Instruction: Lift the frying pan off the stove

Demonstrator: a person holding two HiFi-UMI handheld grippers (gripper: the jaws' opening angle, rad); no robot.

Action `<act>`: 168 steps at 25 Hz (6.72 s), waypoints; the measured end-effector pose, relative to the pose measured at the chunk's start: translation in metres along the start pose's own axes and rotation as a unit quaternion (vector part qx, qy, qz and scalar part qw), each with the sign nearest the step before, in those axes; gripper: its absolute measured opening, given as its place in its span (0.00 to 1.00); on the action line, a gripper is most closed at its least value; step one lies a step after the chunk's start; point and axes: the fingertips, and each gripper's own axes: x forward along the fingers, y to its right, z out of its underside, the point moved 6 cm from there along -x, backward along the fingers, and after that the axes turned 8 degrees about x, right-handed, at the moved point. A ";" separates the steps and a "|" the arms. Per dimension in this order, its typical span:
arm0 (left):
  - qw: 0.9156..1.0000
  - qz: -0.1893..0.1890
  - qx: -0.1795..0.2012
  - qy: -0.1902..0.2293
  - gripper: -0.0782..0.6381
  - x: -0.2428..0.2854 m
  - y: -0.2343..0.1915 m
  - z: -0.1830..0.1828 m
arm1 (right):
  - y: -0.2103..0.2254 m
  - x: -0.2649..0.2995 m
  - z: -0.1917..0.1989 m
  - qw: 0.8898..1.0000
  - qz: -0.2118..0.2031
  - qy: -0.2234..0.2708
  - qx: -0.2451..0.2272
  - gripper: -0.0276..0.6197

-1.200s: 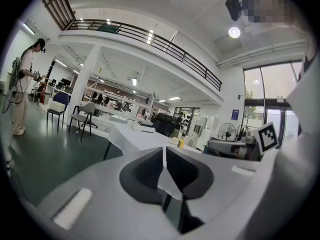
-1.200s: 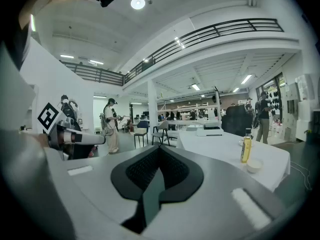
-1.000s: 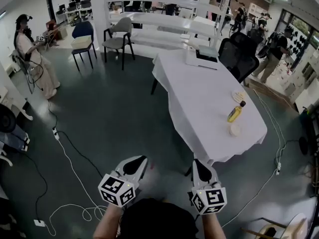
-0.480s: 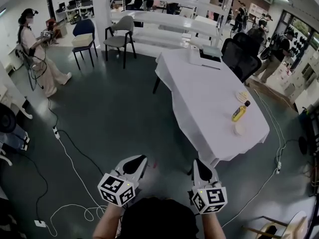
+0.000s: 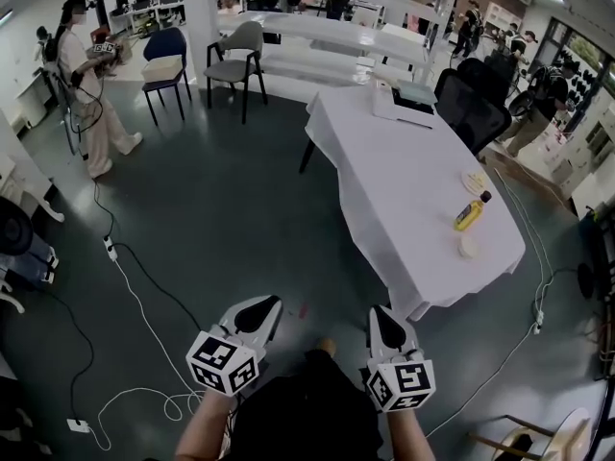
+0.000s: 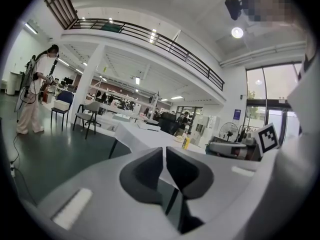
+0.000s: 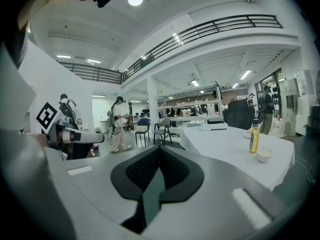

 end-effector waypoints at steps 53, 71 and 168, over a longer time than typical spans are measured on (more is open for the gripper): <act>0.999 -0.016 -0.040 -0.007 0.84 0.282 -0.137 -0.046 | 0.161 0.302 -0.064 0.997 -0.057 -0.044 0.004 0.05; 0.999 0.017 -0.026 -0.007 0.84 0.405 -0.274 -0.114 | 0.189 0.466 -0.123 1.000 -0.012 -0.024 0.013 0.05; 0.960 0.257 0.065 -0.087 0.84 0.937 -0.593 -0.263 | 0.403 0.939 -0.238 0.960 0.241 0.057 0.127 0.05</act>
